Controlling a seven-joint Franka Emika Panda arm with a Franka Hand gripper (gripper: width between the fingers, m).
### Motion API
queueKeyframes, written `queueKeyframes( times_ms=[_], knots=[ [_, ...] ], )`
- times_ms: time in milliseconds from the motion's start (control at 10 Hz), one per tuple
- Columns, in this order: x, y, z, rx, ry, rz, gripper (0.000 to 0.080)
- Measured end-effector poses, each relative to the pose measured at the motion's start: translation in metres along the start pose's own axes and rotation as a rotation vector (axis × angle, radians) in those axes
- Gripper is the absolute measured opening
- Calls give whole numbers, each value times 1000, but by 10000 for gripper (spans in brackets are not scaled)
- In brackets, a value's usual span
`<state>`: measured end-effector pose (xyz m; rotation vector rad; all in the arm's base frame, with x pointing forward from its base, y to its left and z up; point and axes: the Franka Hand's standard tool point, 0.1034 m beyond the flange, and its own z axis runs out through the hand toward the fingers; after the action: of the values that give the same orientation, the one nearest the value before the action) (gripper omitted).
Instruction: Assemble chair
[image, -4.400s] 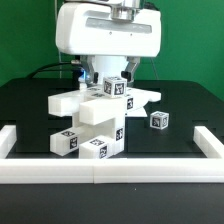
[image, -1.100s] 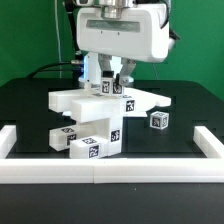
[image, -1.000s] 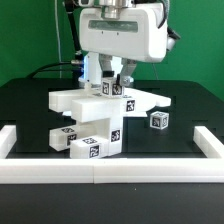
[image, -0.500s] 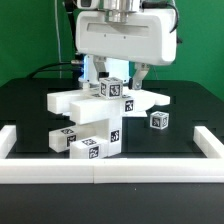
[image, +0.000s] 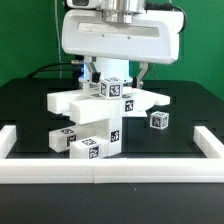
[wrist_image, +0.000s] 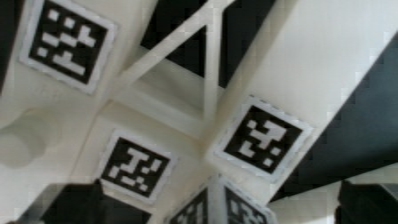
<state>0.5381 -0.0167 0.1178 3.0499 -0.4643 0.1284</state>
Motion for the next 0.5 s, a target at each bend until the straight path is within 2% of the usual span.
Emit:
queueKeyframes(
  times_ms=[500],
  knots=[
    [4,8,-1,-1,3,-408,649]
  ],
)
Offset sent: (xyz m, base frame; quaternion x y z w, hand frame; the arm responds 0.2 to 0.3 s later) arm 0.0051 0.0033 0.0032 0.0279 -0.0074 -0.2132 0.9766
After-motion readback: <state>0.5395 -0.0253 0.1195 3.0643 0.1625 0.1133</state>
